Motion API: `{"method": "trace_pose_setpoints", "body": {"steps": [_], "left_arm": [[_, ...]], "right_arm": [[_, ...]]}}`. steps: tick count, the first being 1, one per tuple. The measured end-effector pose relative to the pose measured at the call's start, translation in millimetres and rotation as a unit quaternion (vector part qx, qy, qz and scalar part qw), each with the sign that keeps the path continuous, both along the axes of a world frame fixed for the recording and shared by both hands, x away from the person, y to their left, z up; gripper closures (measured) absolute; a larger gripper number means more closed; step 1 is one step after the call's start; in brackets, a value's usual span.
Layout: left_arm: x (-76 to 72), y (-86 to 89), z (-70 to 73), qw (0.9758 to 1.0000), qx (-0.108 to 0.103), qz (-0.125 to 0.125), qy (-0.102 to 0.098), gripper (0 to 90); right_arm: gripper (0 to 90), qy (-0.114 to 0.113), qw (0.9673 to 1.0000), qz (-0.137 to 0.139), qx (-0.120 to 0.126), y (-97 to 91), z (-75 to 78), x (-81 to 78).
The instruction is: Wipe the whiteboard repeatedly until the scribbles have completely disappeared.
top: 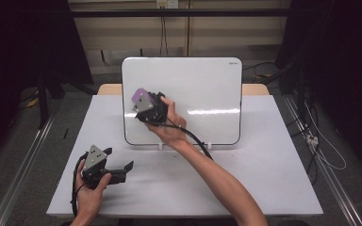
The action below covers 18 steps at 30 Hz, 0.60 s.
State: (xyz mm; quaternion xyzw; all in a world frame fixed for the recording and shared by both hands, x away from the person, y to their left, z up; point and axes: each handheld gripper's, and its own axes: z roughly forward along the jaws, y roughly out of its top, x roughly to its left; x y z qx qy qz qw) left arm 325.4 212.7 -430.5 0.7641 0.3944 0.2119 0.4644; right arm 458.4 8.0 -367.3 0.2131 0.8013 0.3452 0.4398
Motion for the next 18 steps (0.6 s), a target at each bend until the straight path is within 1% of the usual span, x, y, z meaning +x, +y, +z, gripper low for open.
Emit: {"method": "trace_pose_setpoints", "body": {"steps": [2, 4, 6, 7, 8, 9, 11, 13, 15, 17, 18], "left_arm": [[0.7, 0.5, -0.2, 1.0, 0.001, 0.0, 0.001, 6.6], [0.6, 0.6, 0.2, 1.0, 0.001, 0.0, 0.0, 6.6], [0.2, 0.5, 1.1, 1.0, 0.001, 0.001, -0.001, 6.6], [-0.1, 0.2, 1.2, 1.0, -0.005, 0.003, -0.004, 6.6], [-0.4, 1.8, 2.5, 1.0, 0.0, 0.003, -0.003, 6.6], [-0.7, 2.6, 3.1, 1.0, -0.004, 0.007, -0.005, 6.6], [-1.1, 6.3, 4.7, 0.9997, -0.011, 0.018, -0.009, 6.4], [-0.2, 10.7, 5.1, 0.9995, -0.011, 0.028, -0.009, 6.4], [1.4, 13.2, 4.5, 0.9993, -0.012, 0.036, -0.006, 6.4], [2.6, 15.4, 4.7, 0.9992, -0.011, 0.038, -0.009, 6.4], [2.7, 15.9, 4.6, 0.9991, -0.012, 0.04, -0.009, 6.4]], "right_arm": [[41.5, -0.006, 0.9998, -0.014, 0.012, -8.2, 7.8, 6.6], [41.5, -0.002, 0.9998, -0.012, 0.016, -12.6, 10.2, 9.4], [41.5, -0.014, 0.9998, -0.014, 0.006, -9.8, 6.8, 5.2], [41.5, -0.018, 0.9998, -0.01, -0.006, -6.7, 3.5, 1.7], [41.5, -0.016, 0.9997, -0.003, -0.016, -3.8, -0.7, -2.2], [41.5, -0.017, 0.9996, 0.005, -0.022, -0.9, -7.0, -7.5], [41.5, -0.012, 0.9995, 0.016, -0.024, 2.8, -17.8, -16.6], [41.5, -0.011, 0.9991, 0.026, -0.03, 5.9, -27.7, -25.3], [41.5, 0.006, 0.9984, 0.043, -0.034, 9.4, -38.6, -35.8], [41.5, 0.009, 0.9972, 0.058, -0.047, 13.5, -51.2, -46.9], [41.5, 0.006, 0.9966, 0.062, -0.054, 15.0, -56.4, -52.0]]}}
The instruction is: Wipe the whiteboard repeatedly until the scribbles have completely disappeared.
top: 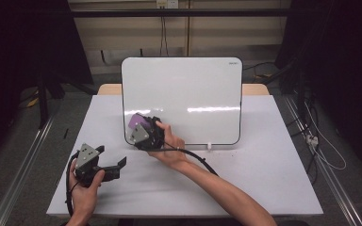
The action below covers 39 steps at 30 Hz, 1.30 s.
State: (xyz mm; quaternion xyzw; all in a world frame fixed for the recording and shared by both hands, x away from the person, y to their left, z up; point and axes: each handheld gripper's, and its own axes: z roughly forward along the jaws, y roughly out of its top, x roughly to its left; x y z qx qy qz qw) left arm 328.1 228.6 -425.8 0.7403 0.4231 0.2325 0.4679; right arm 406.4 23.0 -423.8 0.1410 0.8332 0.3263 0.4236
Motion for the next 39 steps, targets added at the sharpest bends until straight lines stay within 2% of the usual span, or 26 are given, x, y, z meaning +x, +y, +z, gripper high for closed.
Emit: {"method": "trace_pose_setpoints", "body": {"steps": [2, 4, 5, 11, 13, 15, 18, 24, 27, 29, 32, 34, 36, 39], "left_arm": [[0.2, 0.3, -0.5, 1.0, 0.0, 0.0, 0.001, 6.4], [0.0, 0.0, -0.6, 1.0, 0.003, -0.001, 0.001, 6.4], [-0.1, -0.4, -0.7, 1.0, 0.002, -0.003, 0.001, 6.4], [0.6, -0.5, -0.8, 1.0, 0.004, -0.001, 0.0, 6.4], [1.7, -0.3, -1.7, 1.0, 0.001, 0.0, 0.002, 6.4], [1.9, 0.6, -1.9, 1.0, 0.005, 0.004, 0.004, 6.4], [1.5, 1.9, -1.2, 0.9998, 0.013, 0.017, 0.003, 6.4], [4.8, 6.4, -2.5, 0.9996, 0.004, 0.026, 0.01, 6.4], [4.6, 6.9, -2.2, 0.9996, 0.005, 0.028, 0.009, 6.4], [4.3, 5.5, -2.9, 0.9996, 0.002, 0.025, 0.011, 6.4], [4.6, 3.5, -3.6, 0.9997, -0.001, 0.021, 0.012, 6.4], [5.1, 2.6, -3.3, 0.9998, 0.003, 0.014, 0.011, 6.4], [5.1, 0.9, -3.7, 0.9998, -0.001, 0.015, 0.011, 6.4], [4.7, 0.3, -4.9, 0.9998, 0.002, 0.012, 0.013, 6.4]], "right_arm": [[41.5, -0.006, 0.9999, 0.005, -0.007, -0.2, -4.4, -4.5], [41.5, -0.002, 1.0, 0.0, -0.003, -4.1, -1.1, -1.6], [41.5, -0.007, 1.0, -0.005, -0.002, -7.5, 2.0, 0.8], [41.5, -0.022, 0.9976, -0.056, 0.033, -36.6, 31.4, 24.4], [41.5, -0.024, 0.9956, -0.075, 0.05, -43.0, 42.0, 32.7], [41.5, -0.022, 0.9946, -0.082, 0.06, -44.0, 47.7, 38.5], [41.5, -0.029, 0.9953, -0.077, 0.051, -35.0, 43.7, 35.6], [41.5, -0.005, 0.999, -0.032, 0.031, -6.7, 20.6, 17.8], [41.5, 0.001, 0.9993, -0.024, 0.028, -0.8, 11.3, 10.1], [41.5, 0.003, 0.9992, -0.023, 0.033, -3.0, 10.4, 8.8], [41.5, 0.004, 0.9983, -0.036, 0.046, -11.5, 14.8, 12.7], [41.5, 0.0, 0.9971, -0.05, 0.058, -19.5, 21.6, 17.5], [41.5, 0.0, 0.9947, -0.068, 0.076, -30.5, 28.8, 24.0], [41.5, 0.007, 0.9929, -0.076, 0.091, -40.0, 34.2, 27.0]]}}
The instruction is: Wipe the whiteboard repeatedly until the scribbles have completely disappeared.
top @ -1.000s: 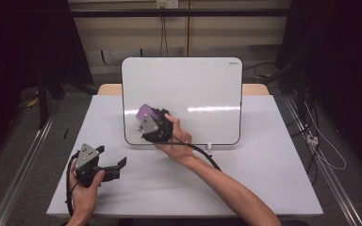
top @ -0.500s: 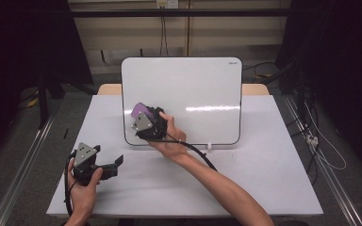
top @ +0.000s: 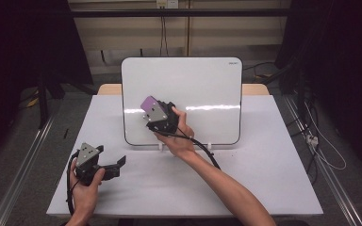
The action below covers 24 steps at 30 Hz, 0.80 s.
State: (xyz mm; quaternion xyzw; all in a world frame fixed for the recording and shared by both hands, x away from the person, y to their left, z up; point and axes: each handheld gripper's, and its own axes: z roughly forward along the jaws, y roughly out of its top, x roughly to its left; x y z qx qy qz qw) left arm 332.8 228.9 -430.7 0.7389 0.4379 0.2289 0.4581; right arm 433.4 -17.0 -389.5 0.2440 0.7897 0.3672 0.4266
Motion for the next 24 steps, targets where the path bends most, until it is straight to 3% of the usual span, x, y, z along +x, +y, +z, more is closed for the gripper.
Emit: {"method": "trace_pose_setpoints", "body": {"steps": [3, 6, 9, 15, 20, 24], "left_arm": [[1.7, -1.4, 0.2, 1.0, -0.004, 0.006, -0.004, 5.1], [1.9, -2.9, 0.4, 1.0, -0.002, 0.004, -0.007, 5.1], [2.5, -3.8, -2.2, 1.0, 0.0, -0.004, 0.003, 5.1], [2.2, -5.0, -2.3, 1.0, 0.0, -0.008, 0.001, 5.2], [1.0, -5.3, -0.4, 1.0, 0.0, 0.0, -0.009, 4.5], [-0.4, -5.0, -0.5, 1.0, 0.001, 0.004, -0.006, 4.4]], "right_arm": [[41.5, 0.012, 0.9999, 0.01, 0.004, -4.8, 0.0, -1.5], [41.5, 0.027, 0.9988, 0.02, 0.037, -14.0, 0.7, -3.6], [41.4, 0.042, 0.9963, 0.026, 0.07, -25.4, 2.5, -4.6], [41.4, 0.043, 0.9928, 0.035, 0.106, -41.0, 4.1, -13.2], [41.4, 0.038, 0.9906, 0.033, 0.127, -51.0, 1.6, -19.1], [41.4, 0.042, 0.9879, 0.033, 0.146, -60.2, 1.5, -23.5]]}}
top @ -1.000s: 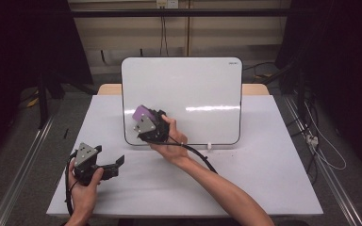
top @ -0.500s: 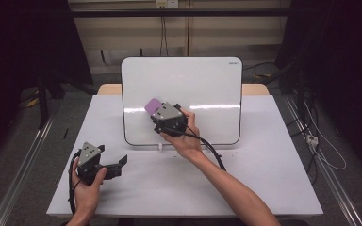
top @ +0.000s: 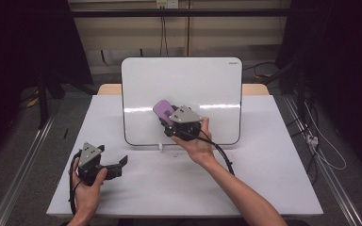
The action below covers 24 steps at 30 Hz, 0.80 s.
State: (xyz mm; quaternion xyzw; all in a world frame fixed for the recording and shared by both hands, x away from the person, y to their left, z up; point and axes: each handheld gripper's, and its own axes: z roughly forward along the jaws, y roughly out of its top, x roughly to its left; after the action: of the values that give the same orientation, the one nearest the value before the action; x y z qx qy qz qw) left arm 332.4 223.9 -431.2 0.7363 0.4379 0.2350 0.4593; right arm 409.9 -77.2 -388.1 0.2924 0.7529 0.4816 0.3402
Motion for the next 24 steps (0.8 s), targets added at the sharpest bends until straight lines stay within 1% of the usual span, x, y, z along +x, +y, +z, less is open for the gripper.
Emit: {"method": "trace_pose_setpoints", "body": {"steps": [1, 3, 4, 5, 6, 8, 10, 13, 14, 17, 18, 19, 20, 21, 22, 23, 24], "left_arm": [[-0.6, 0.1, 0.3, 1.0, 0.002, 0.001, -0.002, 4.4], [-1.7, 0.0, 0.5, 1.0, -0.001, 0.002, -0.005, 4.4], [-2.2, 0.1, 0.6, 1.0, 0.0, 0.002, -0.005, 4.4], [-2.1, -0.5, 0.2, 1.0, -0.002, 0.002, -0.005, 4.4], [-2.1, -0.5, 0.3, 1.0, 0.002, 0.001, -0.003, 4.4], [-1.6, -1.7, 0.0, 1.0, 0.002, -0.001, -0.003, 4.5], [-1.7, -2.6, 0.4, 1.0, 0.005, -0.004, -0.002, 4.9], [-1.3, -4.1, -0.4, 1.0, 0.0, -0.004, -0.003, 5.0], [-1.2, -4.1, -0.6, 1.0, 0.0, -0.004, -0.002, 5.4], [-0.6, -3.5, -1.3, 1.0, -0.004, -0.003, 0.004, 5.8], [0.0, -3.3, -1.3, 0.9999, -0.011, -0.003, 0.003, 6.0], [0.6, -2.4, -0.9, 0.9999, -0.012, -0.01, 0.004, 6.3], [1.0, -2.6, -0.5, 0.9998, -0.013, -0.012, 0.004, 6.6], [1.1, -3.2, -0.2, 0.9999, -0.011, -0.011, 0.002, 7.1], [0.6, -4.2, -0.2, 0.9998, -0.018, -0.01, -0.002, 7.9], [-0.1, -4.5, 0.3, 0.9998, -0.014, -0.011, -0.004, 9.1], [-0.4, -5.2, 0.5, 0.9999, -0.013, -0.009, -0.005, 10.0]], "right_arm": [[41.4, 0.004, 1.0, 0.001, 0.008, -2.2, 0.0, -1.3], [41.4, 0.006, 0.9997, 0.001, 0.022, -6.8, -0.6, -4.3], [41.4, 0.007, 0.9997, 0.002, 0.025, -8.5, -1.0, -6.1], [41.4, 0.008, 0.9995, 0.004, 0.029, -10.2, -1.2, -8.1], [41.5, 0.011, 0.9992, 0.007, 0.037, -12.0, -1.5, -9.7], [41.4, 0.016, 0.9988, 0.013, 0.045, -15.2, -1.5, -12.5], [41.4, 0.021, 0.9977, 0.015, 0.063, -19.7, -1.7, -15.7], [41.4, 0.025, 0.9967, 0.014, 0.075, -24.7, -3.6, -18.0], [41.4, 0.031, 0.9962, 0.015, 0.08, -26.7, -4.9, -18.6], [41.4, 0.037, 0.9951, 0.014, 0.091, -31.2, -7.4, -20.3], [41.4, 0.037, 0.9951, 0.014, 0.091, -32.5, -8.1, -21.0], [41.4, 0.037, 0.995, 0.012, 0.092, -33.7, -8.8, -22.2], [41.4, 0.039, 0.9944, 0.011, 0.097, -34.9, -9.5, -23.3], [41.4, 0.043, 0.9936, 0.012, 0.104, -35.8, -10.5, -24.3], [41.4, 0.047, 0.9929, 0.014, 0.108, -36.3, -11.5, -25.1], [41.4, 0.053, 0.9923, 0.015, 0.111, -36.5, -12.7, -26.2], [41.4, 0.052, 0.9921, 0.016, 0.114, -36.8, -13.2, -27.3]]}}
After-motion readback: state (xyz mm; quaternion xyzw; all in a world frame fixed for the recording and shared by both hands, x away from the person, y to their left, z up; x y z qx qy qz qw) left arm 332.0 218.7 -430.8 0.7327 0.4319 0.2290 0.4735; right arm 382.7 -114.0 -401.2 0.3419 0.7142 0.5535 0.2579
